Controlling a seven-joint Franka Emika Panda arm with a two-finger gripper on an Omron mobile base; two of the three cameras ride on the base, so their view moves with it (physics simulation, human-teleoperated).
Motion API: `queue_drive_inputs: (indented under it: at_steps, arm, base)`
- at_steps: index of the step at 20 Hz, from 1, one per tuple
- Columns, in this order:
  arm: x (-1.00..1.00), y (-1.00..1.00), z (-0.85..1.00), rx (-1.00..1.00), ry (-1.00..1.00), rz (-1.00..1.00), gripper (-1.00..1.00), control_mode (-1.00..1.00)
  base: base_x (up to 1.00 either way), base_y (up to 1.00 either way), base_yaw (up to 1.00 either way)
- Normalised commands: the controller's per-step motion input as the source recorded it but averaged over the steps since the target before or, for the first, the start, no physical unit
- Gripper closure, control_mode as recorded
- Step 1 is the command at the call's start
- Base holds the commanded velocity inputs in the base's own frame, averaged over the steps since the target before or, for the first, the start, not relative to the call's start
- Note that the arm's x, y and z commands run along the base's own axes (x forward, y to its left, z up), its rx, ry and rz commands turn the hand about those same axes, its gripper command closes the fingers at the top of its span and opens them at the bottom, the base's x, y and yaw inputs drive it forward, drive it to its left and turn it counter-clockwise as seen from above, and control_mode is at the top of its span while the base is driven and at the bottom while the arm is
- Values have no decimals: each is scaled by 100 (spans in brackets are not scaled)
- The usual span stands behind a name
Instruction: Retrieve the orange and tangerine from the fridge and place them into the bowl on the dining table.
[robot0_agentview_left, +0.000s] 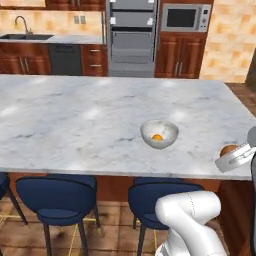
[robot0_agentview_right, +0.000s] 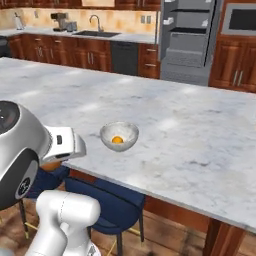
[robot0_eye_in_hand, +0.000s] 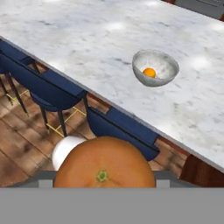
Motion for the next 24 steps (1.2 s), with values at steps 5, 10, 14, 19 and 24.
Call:
queue_drive_inputs:
  at_steps: [5, 10, 14, 19, 24]
  arm:
    - [0, 0, 0, 0, 0, 0, 100, 100]
    - [0, 0, 0, 0, 0, 0, 100, 100]
    - [0, 0, 0, 0, 0, 0, 100, 100]
    - [29, 12, -4, 0, 0, -3, 100, -100]
    - [90, 18, -4, 0, 0, -6, 100, -100]
  base:
    - [69, 63, -59]
    - [83, 55, -46]
    - [44, 13, -11]
    - [29, 8, -4]
    - [0, 0, 0]
